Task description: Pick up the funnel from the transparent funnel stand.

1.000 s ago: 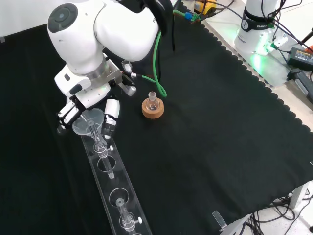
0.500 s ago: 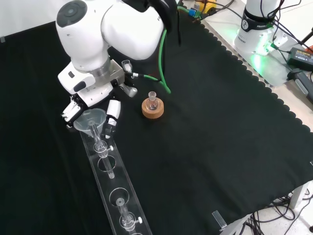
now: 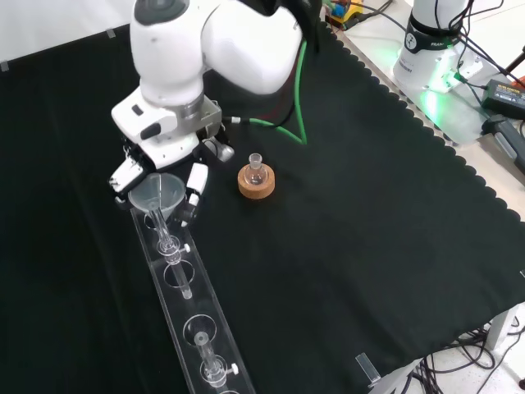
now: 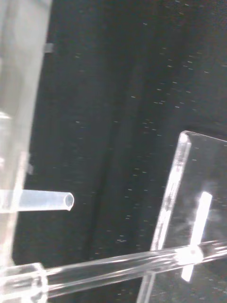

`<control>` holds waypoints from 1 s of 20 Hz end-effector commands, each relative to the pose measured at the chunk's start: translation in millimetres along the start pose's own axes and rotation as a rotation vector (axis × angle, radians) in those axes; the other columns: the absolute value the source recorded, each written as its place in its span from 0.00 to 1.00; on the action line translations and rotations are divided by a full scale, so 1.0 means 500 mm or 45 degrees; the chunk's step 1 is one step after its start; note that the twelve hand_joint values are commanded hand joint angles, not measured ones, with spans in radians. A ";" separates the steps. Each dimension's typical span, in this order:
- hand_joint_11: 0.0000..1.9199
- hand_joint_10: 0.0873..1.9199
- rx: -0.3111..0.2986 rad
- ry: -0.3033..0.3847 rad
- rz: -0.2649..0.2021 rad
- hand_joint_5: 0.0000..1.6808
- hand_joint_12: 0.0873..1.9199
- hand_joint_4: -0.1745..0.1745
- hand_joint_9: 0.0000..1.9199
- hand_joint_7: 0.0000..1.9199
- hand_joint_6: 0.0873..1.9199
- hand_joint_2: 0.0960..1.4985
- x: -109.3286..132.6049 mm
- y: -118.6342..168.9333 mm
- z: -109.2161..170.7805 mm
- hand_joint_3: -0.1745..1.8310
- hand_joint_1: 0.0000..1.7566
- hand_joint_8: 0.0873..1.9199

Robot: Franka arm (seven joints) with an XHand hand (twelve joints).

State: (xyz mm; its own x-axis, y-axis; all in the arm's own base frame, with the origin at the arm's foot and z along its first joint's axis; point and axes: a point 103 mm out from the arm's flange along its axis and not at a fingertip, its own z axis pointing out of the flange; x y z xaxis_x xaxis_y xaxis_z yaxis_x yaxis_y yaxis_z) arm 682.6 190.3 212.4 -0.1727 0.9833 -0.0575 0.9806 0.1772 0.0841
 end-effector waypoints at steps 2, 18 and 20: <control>0.99 0.63 -0.182 -0.009 0.020 0.36 0.45 0.00 0.82 0.54 0.72 0.70 -0.028 -0.019 -0.153 0.20 0.47 0.86; 1.00 0.62 -0.245 0.088 0.172 0.44 0.46 0.40 0.84 0.57 0.72 0.76 -0.244 -0.205 -0.482 0.17 0.56 0.85; 1.00 0.62 -0.262 0.103 0.159 0.44 0.46 0.39 0.84 0.57 0.72 0.76 -0.252 -0.222 -0.488 0.17 0.57 0.85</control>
State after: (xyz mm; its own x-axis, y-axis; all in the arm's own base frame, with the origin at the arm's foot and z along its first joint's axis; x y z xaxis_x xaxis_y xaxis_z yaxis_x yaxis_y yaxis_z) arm 594.6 82.7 449.3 -0.0728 0.9973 0.0097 0.9522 0.0666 0.2980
